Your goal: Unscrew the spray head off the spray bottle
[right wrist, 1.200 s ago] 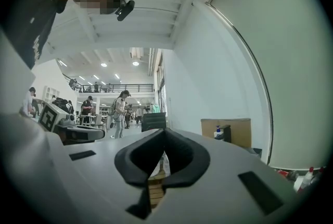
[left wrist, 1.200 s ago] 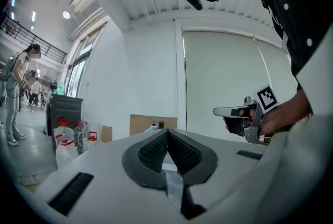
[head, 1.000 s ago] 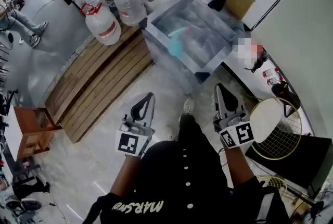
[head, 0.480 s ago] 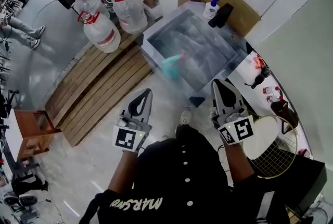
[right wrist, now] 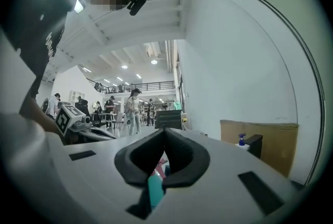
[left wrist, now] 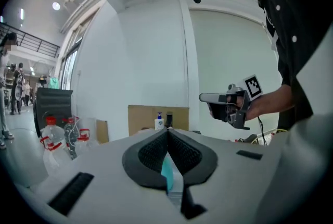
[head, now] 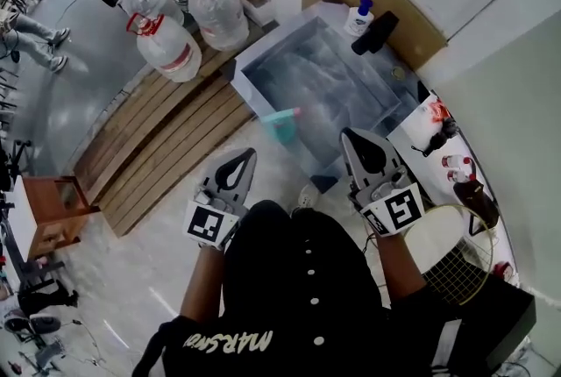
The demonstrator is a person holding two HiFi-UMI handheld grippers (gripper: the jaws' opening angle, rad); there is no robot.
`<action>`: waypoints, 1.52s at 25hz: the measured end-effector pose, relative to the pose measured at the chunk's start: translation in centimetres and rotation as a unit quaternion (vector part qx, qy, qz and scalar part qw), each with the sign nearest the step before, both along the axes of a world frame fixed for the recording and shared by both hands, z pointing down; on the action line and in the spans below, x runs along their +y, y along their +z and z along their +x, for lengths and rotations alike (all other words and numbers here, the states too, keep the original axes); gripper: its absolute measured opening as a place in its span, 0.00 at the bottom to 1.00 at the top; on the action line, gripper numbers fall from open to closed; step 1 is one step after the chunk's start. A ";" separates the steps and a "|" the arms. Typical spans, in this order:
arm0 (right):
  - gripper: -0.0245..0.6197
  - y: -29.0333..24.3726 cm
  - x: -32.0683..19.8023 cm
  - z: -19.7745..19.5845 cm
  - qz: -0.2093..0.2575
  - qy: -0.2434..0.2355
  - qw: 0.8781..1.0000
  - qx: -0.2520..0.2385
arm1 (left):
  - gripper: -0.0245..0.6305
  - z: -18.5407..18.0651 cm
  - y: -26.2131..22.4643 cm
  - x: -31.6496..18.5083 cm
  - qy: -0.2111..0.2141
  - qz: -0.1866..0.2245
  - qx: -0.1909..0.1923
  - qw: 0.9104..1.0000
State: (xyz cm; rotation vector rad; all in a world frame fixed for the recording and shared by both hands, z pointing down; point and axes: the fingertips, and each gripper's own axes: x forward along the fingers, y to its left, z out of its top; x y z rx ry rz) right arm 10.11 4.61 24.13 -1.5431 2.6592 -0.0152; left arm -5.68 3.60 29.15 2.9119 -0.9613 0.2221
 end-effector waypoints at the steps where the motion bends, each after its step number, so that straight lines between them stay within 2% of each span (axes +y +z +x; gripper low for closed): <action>1: 0.06 0.3 -0.4 -0.2 -0.002 -0.006 1.000 0.007 | 0.07 0.2 0.6 -0.1 0.009 -0.005 -0.003 1.000; 6: 0.06 1.4 -2.0 -1.6 -0.010 -0.030 0.999 0.030 | 0.07 0.2 4.1 -1.3 0.040 -0.036 -0.014 0.998; 12: 0.06 2.0 -4.1 -2.7 -0.027 -0.054 0.998 0.036 | 0.09 0.1 7.7 -3.1 0.084 -0.057 -0.033 0.994; 14: 0.06 2.4 -5.1 -2.9 -0.033 -0.063 0.996 0.045 | 0.27 0.3 9.0 -3.8 0.106 -0.059 -0.050 0.991; 17: 0.06 3.2 -6.3 -3.5 -0.041 -0.082 0.994 0.062 | 0.30 1.0 10.8 -4.6 0.143 -0.045 -0.080 0.985; 19: 0.06 3.8 -7.0 -3.9 -0.044 -0.097 0.992 0.074 | 0.42 1.6 11.8 -5.0 0.165 -0.038 -0.088 0.982; 23: 0.06 4.2 -8.6 -4.2 -0.041 -0.120 0.989 0.081 | 0.58 2.9 12.9 -5.9 0.205 -0.026 -0.081 0.975; 27: 0.06 4.0 -9.8 -4.4 -0.032 -0.126 0.989 0.074 | 0.62 4.6 14.8 -6.4 0.229 -0.028 -0.086 0.969; 33: 0.06 5.1 -10.7 -5.3 -0.036 -0.134 0.988 0.064 | 0.63 6.9 16.4 -7.3 0.256 -0.035 -0.070 0.963; 38: 0.06 5.4 -11.1 -6.0 -0.031 -0.157 0.984 0.081 | 0.63 8.3 17.6 -7.1 0.285 -0.021 -0.091 0.954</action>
